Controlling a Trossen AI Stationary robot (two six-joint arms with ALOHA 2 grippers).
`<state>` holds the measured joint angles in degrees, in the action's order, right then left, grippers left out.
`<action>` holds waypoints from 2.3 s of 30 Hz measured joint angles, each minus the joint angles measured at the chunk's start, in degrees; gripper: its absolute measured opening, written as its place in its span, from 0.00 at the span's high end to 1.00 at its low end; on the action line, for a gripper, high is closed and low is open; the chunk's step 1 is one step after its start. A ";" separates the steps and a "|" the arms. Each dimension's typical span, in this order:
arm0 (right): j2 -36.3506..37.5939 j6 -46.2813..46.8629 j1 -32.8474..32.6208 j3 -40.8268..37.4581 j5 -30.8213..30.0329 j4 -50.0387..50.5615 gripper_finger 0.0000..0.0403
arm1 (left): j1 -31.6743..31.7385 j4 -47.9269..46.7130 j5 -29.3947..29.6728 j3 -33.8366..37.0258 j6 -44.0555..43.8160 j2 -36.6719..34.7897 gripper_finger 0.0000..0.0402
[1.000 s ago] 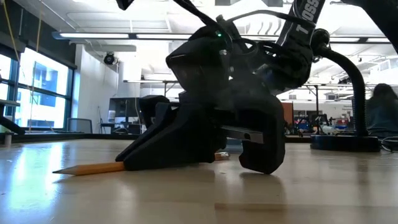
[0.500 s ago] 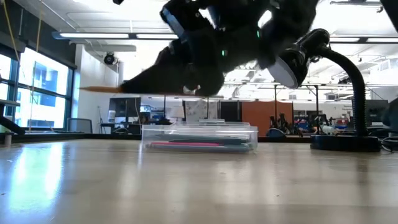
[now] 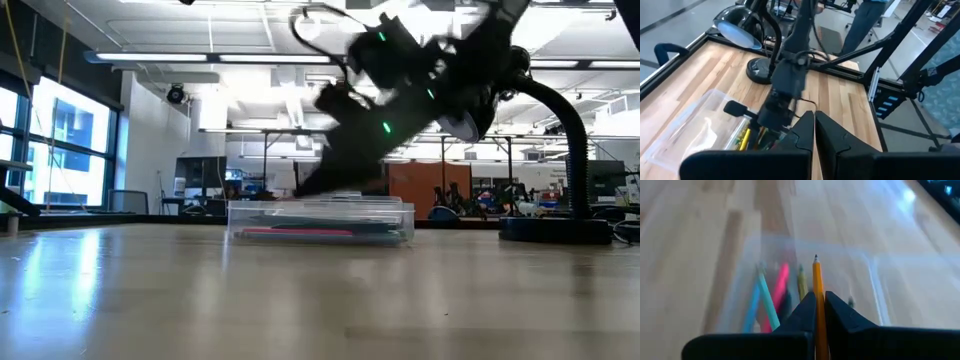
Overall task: Pick & place school supplies into a supply box
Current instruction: Put the orange pencil into the transparent supply box
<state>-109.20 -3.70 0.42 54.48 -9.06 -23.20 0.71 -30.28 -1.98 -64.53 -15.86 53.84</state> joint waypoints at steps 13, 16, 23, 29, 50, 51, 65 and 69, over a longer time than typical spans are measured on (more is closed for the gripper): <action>0.06 -2.32 -0.41 -9.68 2.48 -21.68 0.81 | 0.02 0.29 1.51 0.00 0.59 0.42 0.89; 0.06 -2.35 -0.47 -9.61 2.83 -22.09 0.77 | 0.01 0.29 2.44 0.00 0.60 0.42 0.89; 0.06 -2.10 -0.44 -6.87 0.16 -21.94 0.73 | 0.02 -4.26 11.26 -0.01 0.62 1.25 0.89; 0.48 -0.11 -0.52 -6.65 -5.46 -13.25 0.77 | 0.04 -10.12 15.16 0.00 0.61 2.81 0.89; 17.20 32.09 -12.74 -6.62 -35.43 26.72 0.98 | 0.02 -7.00 9.97 0.00 0.57 4.97 0.89; 16.72 33.72 -13.32 -6.62 -37.82 26.49 0.98 | 0.02 -6.95 9.97 0.00 0.57 5.01 0.89; 13.39 44.09 -14.02 -6.63 -36.82 26.41 1.00 | 0.02 -6.30 9.94 0.00 0.57 4.99 0.89; 13.39 47.90 -14.00 -6.63 -34.83 27.24 1.00 | 0.02 -6.30 9.94 0.00 0.57 4.99 0.89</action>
<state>-95.81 44.21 -13.58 47.85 -43.90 4.04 0.73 -36.58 7.97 -64.53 -15.29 58.83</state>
